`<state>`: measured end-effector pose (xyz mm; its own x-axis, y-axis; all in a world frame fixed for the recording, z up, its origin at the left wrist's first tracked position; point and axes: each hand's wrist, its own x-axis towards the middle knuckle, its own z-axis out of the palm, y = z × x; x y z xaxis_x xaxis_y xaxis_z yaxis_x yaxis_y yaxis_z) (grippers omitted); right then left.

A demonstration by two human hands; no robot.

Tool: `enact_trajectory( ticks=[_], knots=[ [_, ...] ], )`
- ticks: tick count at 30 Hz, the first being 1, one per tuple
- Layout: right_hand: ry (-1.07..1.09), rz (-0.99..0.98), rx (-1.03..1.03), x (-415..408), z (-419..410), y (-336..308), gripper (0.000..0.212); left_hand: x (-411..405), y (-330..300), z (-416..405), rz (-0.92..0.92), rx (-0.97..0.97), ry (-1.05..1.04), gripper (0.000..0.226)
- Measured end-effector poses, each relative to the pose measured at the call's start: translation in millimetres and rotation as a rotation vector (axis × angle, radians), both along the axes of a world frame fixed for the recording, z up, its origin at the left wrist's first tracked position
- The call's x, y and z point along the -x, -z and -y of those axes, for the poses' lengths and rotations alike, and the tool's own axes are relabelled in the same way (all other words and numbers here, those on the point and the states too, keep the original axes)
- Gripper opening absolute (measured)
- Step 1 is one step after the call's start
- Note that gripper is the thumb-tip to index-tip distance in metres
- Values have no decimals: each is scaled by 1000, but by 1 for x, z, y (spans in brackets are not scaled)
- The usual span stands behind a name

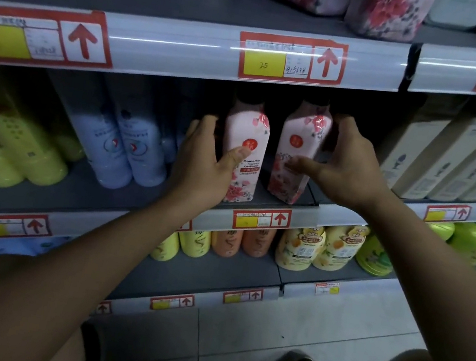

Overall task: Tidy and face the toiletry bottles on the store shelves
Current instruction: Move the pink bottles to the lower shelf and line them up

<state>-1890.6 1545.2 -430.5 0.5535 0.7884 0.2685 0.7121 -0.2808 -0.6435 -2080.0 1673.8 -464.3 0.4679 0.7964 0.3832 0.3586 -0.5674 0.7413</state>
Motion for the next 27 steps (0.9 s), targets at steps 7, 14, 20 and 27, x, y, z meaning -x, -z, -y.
enact_trajectory(
  ticks=[7, 14, 20, 27],
  knots=[
    [2, 21, -28, -20, -20, 13, 63, -11, -1, 0, -22, 22, -77, 35],
    [-13, 3, -85, -24, -44, 20, 52, -21, -5, 2, -56, 30, -124, 35],
    [6, -85, -126, -28, -65, 34, 56, -25, -5, 1, -59, 32, -148, 40],
    [30, -128, -133, -27, -80, 44, 55, -28, -6, 3, -60, 51, -152, 28]
  ],
)
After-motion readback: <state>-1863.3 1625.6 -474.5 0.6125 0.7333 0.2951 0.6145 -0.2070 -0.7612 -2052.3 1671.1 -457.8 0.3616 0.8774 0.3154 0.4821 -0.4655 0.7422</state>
